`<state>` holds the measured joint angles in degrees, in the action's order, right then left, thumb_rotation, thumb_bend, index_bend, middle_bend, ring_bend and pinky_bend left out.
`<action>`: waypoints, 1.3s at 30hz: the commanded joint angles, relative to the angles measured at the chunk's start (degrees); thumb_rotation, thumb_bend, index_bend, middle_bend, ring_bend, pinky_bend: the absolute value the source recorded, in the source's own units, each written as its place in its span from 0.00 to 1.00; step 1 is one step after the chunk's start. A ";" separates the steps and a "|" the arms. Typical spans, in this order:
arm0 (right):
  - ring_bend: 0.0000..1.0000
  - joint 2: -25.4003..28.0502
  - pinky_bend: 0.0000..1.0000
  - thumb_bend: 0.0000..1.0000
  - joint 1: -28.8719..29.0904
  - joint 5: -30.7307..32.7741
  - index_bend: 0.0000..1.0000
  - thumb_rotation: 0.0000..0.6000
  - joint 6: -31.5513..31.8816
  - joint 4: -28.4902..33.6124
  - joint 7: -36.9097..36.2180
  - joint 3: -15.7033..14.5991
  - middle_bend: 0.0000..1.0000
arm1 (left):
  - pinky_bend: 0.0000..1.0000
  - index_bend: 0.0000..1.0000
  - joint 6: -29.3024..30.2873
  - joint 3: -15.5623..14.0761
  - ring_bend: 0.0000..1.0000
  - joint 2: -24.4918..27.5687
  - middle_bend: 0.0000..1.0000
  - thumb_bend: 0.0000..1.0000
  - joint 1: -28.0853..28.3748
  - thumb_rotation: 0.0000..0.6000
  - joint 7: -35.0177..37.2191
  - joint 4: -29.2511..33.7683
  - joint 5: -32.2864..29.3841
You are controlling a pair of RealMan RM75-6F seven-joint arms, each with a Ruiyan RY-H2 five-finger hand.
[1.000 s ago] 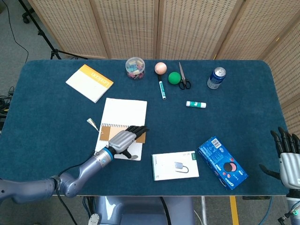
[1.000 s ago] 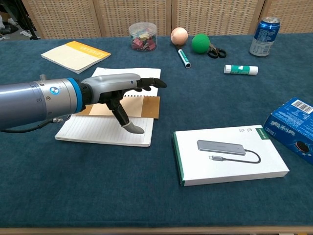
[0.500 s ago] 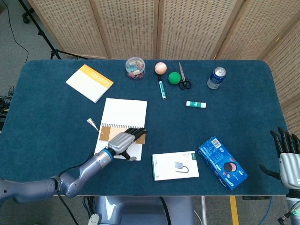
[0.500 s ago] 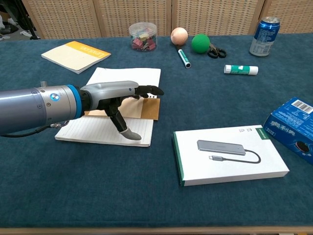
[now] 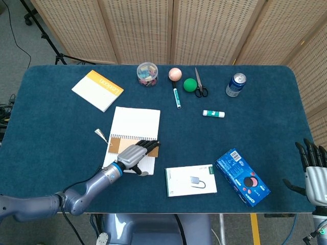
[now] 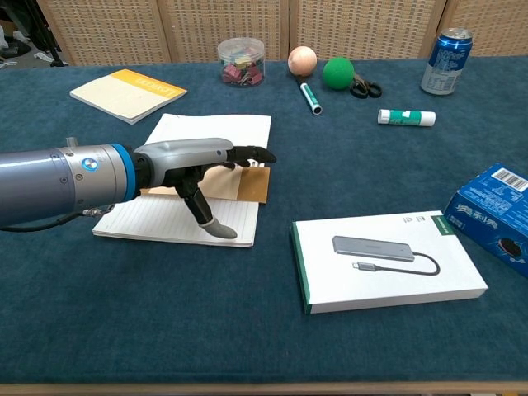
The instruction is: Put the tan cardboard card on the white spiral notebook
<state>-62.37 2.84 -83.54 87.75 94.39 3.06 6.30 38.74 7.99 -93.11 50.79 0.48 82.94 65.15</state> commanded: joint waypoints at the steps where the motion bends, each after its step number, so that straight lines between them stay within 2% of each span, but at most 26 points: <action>1: 0.00 -0.01 0.00 0.00 -0.02 -0.02 0.00 1.00 0.03 0.05 0.07 -0.02 0.00 | 0.00 0.05 -0.24 -0.11 0.00 0.14 0.00 0.19 0.13 1.00 -0.25 0.22 -0.26; 13: 0.00 0.07 0.00 0.00 -0.06 -0.03 0.00 1.00 0.13 0.06 -0.10 0.01 0.00 | 0.00 0.05 1.61 0.23 0.00 1.48 0.00 0.19 -0.48 1.00 -0.37 2.29 0.04; 17: 0.00 0.03 0.00 0.00 -0.03 -0.22 0.00 1.00 0.09 0.06 -0.02 -0.08 0.00 | 0.00 0.05 3.42 0.36 0.00 3.04 0.00 0.17 -1.45 1.00 0.67 4.56 1.81; 20: 0.00 -0.01 0.00 0.00 -0.04 -0.51 0.00 1.00 0.22 0.10 0.00 -0.17 0.00 | 0.00 0.05 8.38 -0.18 0.00 5.34 0.00 0.07 -3.75 1.00 0.43 7.26 5.22; 23: 0.00 0.07 0.00 0.00 -0.17 -0.92 0.00 1.00 0.58 0.24 -0.29 -0.26 0.00 | 0.00 0.05 17.32 -2.14 0.00 9.03 0.00 0.00 -8.40 1.00 -2.62 10.43 9.28; 27: 0.00 0.26 0.00 0.00 -0.38 -1.31 0.00 1.00 1.06 0.44 -0.68 -0.33 0.00 | 0.00 0.04 26.00 -4.33 0.00 13.52 0.00 0.00 -14.15 1.00 -4.91 12.81 11.58; 31: 0.00 0.33 0.00 0.00 -0.45 -1.94 0.00 1.00 1.42 0.55 -0.94 -0.46 0.00 | 0.00 0.03 33.92 -7.47 0.00 18.34 0.00 0.00 -21.02 1.00 -3.33 13.40 13.67; 37: 0.00 0.31 0.00 0.00 -0.60 -2.42 0.00 1.00 2.06 0.15 -1.93 -0.38 0.00 | 0.00 0.01 44.07 -11.66 0.00 20.78 0.00 0.00 -30.71 1.00 0.06 9.91 15.76; 39: 0.00 0.31 0.00 0.00 -0.63 -2.44 0.00 1.00 2.09 0.05 -2.05 -0.38 0.00 | 0.00 0.00 45.85 -12.18 0.00 20.91 0.00 0.00 -32.61 1.00 0.15 9.31 15.88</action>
<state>-62.06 2.22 -85.97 89.84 94.45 1.02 5.91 81.87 -2.41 -73.36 21.09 -0.31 93.68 80.28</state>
